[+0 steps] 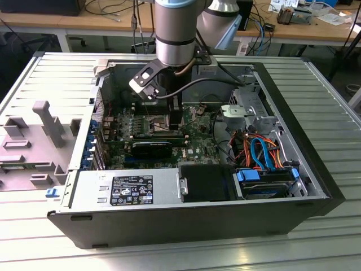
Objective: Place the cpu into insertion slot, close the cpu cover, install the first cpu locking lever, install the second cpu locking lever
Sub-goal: 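Place the cpu into insertion slot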
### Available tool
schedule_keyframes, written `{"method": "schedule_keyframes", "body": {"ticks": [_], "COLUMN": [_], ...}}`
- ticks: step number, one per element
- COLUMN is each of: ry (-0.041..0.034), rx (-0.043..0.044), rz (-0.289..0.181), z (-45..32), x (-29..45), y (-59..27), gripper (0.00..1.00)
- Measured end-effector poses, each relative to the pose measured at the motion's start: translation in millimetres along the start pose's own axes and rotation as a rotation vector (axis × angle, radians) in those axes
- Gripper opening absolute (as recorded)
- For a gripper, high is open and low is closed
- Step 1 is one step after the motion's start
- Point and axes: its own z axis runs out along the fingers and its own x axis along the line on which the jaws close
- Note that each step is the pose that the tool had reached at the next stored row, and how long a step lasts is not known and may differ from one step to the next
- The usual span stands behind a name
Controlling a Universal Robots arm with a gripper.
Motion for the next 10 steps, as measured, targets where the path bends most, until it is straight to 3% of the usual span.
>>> {"method": "schedule_keyframes", "body": {"ticks": [10], "ry": [0.0001], "rx": [-0.0002], "rz": [-0.003], "z": [3.5], "x": [9.4], "y": [-2.2], "gripper": [0.55]}}
